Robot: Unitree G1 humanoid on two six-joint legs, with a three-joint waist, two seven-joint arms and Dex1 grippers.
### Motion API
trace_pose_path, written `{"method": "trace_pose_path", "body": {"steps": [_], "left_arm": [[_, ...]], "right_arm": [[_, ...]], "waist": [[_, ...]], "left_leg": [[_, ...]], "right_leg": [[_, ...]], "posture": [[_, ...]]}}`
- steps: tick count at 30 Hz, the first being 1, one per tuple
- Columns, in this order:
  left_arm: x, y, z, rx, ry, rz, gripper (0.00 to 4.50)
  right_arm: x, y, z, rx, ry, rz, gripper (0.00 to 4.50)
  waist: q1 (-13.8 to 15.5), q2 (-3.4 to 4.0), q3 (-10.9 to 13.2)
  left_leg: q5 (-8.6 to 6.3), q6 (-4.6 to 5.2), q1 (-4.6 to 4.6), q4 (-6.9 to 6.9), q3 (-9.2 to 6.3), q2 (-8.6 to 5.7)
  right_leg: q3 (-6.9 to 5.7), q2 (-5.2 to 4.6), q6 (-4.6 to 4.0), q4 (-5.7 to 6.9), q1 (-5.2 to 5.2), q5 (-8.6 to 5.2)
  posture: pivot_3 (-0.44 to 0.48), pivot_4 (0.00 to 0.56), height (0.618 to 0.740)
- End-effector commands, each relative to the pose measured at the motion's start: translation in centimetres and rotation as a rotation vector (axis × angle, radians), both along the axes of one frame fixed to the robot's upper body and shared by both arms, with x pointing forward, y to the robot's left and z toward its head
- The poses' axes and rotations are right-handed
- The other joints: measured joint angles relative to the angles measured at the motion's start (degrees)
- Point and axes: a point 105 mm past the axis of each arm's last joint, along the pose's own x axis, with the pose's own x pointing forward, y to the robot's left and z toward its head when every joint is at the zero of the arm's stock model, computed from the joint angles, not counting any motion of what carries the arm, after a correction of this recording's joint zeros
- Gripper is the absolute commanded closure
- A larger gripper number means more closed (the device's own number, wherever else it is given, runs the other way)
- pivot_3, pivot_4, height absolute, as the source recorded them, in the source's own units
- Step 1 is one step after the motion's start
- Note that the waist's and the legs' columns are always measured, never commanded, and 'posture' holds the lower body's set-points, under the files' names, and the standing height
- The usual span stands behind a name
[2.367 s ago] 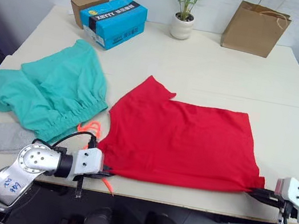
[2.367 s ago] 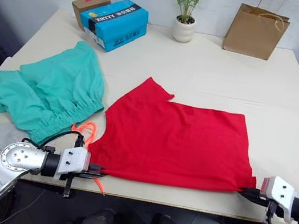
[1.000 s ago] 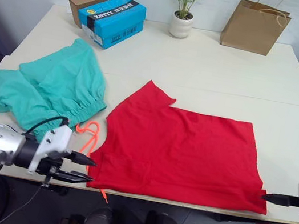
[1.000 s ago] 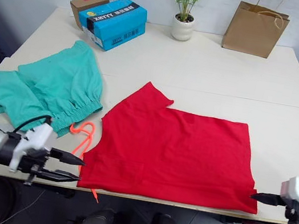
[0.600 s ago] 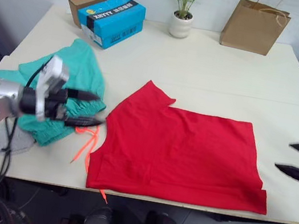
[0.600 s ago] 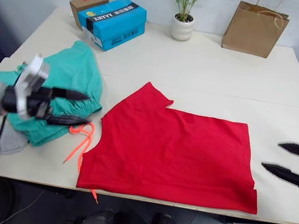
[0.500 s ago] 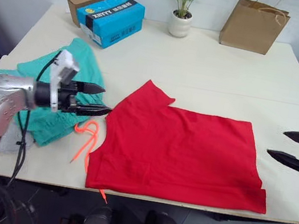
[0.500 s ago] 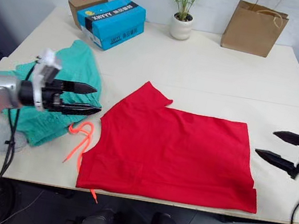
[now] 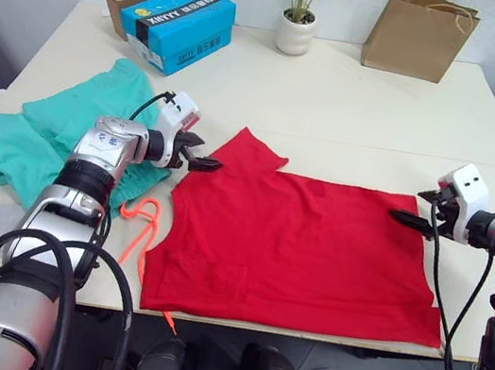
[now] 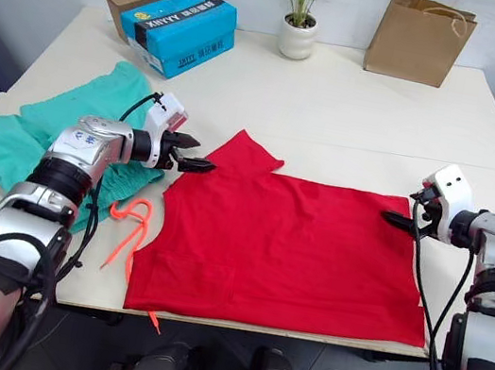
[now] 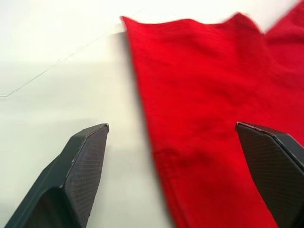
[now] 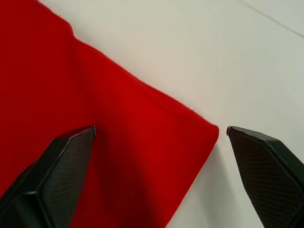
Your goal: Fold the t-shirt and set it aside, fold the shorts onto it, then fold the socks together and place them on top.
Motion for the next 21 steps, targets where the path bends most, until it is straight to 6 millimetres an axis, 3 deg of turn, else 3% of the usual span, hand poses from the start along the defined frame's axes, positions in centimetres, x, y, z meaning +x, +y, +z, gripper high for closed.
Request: {"method": "trace_pose_path", "body": {"steps": [1, 12, 13, 16, 21], "left_arm": [[0.9, -0.1, 1.2, -0.036, -0.026, 0.050, 0.02], [1.0, -1.2, -1.1, 0.003, 0.064, 0.067, 0.02], [1.0, -1.2, -1.1, -0.005, 0.068, 0.067, 0.20], [0.9, -1.4, -1.2, -0.018, 0.077, 0.069, 0.89], [1.1, -1.6, -1.2, -0.028, 0.058, 0.079, 2.50]], "right_arm": [[0.8, 0.0, 1.0, 0.017, -0.033, -0.052, 0.00], [1.9, 1.8, 0.6, 0.171, -0.017, -0.100, 0.00], [2.0, 1.9, 0.8, 0.179, -0.025, -0.095, 0.00], [2.3, 2.1, 1.2, 0.205, -0.046, -0.099, 0.64], [2.3, 2.4, 1.5, 0.207, -0.068, -0.084, 2.41]], "waist": [[-0.11, 0.00, 0.00], [-0.66, 0.00, 0.00], [-0.65, -0.01, 0.00], [-0.65, 0.00, 0.00], [-0.65, -0.01, 0.00]], "left_leg": [[0.00, 0.00, 0.01, 0.00, 0.00, -0.01], [0.03, -0.04, 0.06, 0.02, -0.04, -0.01], [0.05, -0.04, 0.06, 0.03, -0.04, -0.02], [0.05, -0.03, 0.06, 0.04, -0.04, -0.04], [0.06, -0.03, 0.06, 0.04, -0.04, -0.05]], "right_leg": [[0.01, -0.02, 0.01, 0.00, 0.01, 0.01], [0.02, 0.01, 0.02, 0.18, 0.02, 0.01], [0.02, 0.00, 0.02, 0.21, 0.02, 0.01], [0.03, -0.04, 0.02, 0.22, 0.02, 0.01], [0.03, -0.04, 0.02, 0.25, 0.01, 0.01]], "posture": [[0.000, 0.150, 0.740], [0.000, 0.150, 0.740], [0.000, 0.150, 0.740], [0.000, 0.150, 0.740], [0.000, 0.150, 0.740]]}}
